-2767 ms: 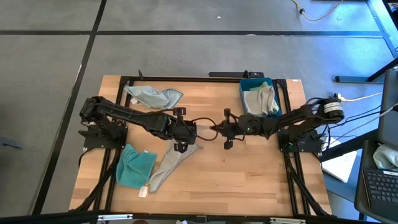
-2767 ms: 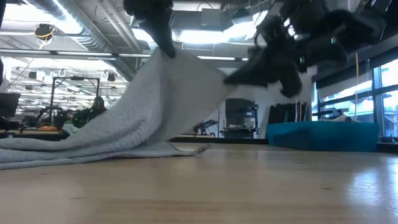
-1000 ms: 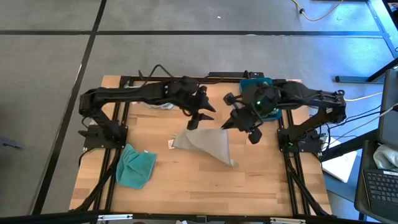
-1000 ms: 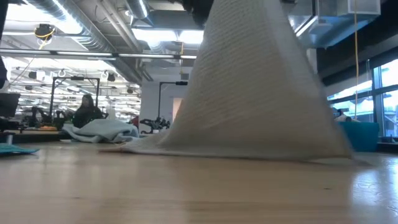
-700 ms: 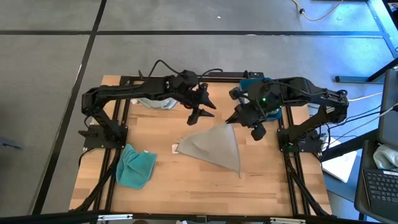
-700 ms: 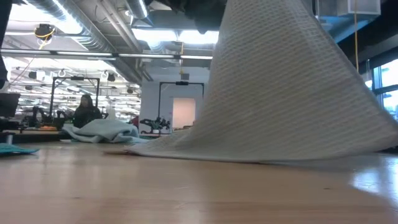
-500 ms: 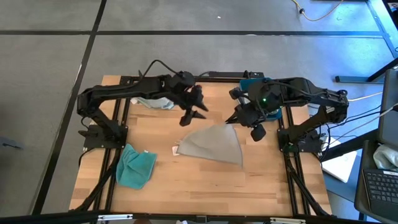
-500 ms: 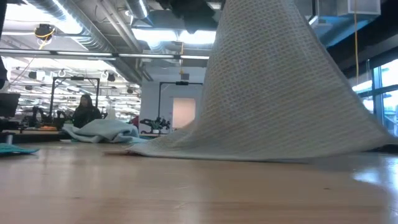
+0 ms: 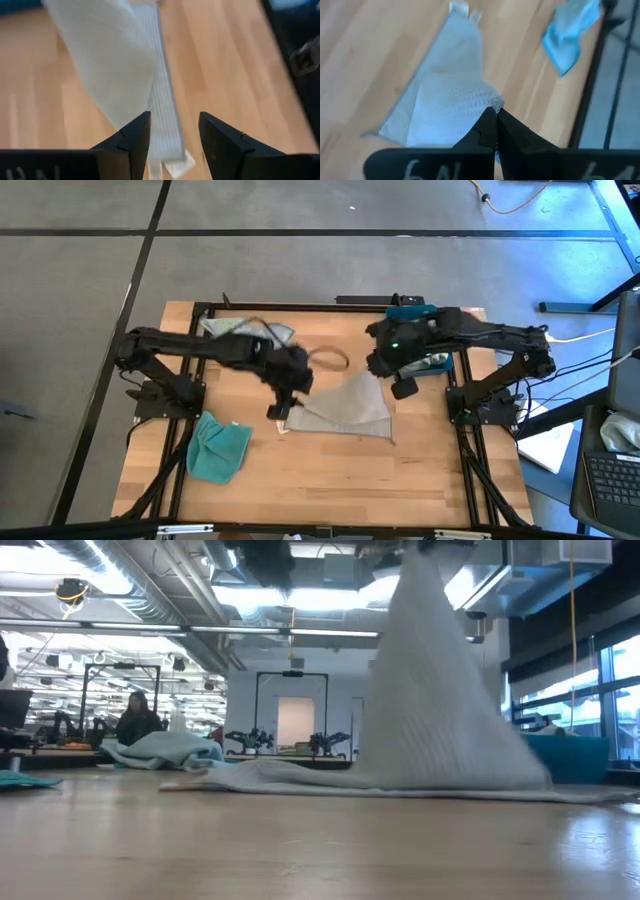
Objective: Fold microfiber towels
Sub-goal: Fold the grey microfiber cloth
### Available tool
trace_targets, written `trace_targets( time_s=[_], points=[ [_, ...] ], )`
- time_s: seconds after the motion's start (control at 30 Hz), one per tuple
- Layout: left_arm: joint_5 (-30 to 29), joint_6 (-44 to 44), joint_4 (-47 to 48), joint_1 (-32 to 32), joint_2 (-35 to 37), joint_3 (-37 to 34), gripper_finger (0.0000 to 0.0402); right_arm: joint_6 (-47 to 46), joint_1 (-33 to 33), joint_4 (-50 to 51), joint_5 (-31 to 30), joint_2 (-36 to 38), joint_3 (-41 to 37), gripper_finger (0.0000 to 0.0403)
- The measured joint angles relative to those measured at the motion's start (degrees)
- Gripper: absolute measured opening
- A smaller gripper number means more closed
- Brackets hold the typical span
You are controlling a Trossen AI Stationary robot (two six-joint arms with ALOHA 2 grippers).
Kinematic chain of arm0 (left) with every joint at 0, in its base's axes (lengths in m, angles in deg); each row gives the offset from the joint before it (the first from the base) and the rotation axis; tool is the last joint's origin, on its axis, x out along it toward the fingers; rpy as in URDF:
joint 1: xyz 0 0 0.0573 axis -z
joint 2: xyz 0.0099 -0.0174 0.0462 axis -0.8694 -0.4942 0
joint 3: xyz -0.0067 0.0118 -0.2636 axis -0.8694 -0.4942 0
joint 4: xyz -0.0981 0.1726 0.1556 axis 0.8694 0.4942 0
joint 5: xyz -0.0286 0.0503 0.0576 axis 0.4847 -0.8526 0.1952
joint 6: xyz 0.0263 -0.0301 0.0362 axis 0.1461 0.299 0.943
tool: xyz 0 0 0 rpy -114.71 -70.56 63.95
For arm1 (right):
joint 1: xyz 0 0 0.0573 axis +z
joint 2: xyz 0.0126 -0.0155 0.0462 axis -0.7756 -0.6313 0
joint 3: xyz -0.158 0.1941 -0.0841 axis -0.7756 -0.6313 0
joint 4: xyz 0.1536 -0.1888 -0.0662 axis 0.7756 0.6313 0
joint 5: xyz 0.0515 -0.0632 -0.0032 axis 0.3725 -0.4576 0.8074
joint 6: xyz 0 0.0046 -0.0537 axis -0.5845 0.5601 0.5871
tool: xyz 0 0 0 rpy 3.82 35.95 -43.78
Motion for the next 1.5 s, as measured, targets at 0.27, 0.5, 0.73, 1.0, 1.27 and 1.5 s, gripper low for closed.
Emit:
trace_targets(
  time_s=[0.27, 0.5, 0.73, 1.0, 1.27, 1.5],
  points=[
    [-10.56, -4.64, -9.67, 8.72, -0.05, -14.08, 0.0158, 5.60, -6.29, -11.98, -0.17, -0.11, -14.96, 0.0006],
    [-11.99, -6.94, -23.50, 10.65, -0.07, -26.59, 0.0158, 11.38, -11.99, -22.13, -0.11, -0.08, -21.07, 0.0007],
    [-17.54, -9.59, -35.76, 8.06, -0.25, -36.64, 0.0158, 11.45, -17.49, -26.97, -0.02, -0.39, -21.92, 0.0028],
    [-14.69, -13.43, -45.53, 8.56, -0.25, -42.79, 0.0158, 10.57, -22.61, -29.71, -0.60, -0.37, -21.94, 0.0103],
    [-17.07, -15.13, -48.27, 11.75, -0.25, -43.42, 0.0158, 0.43, -23.25, -24.53, -0.12, -0.08, -21.92, 0.0237],
    [-19.70, -12.43, -48.25, 14.62, -0.25, -43.40, 0.0158, -5.26, -11.50, -14.66, 14.30, 0.42, -28.41, 0.0243]
  ],
)
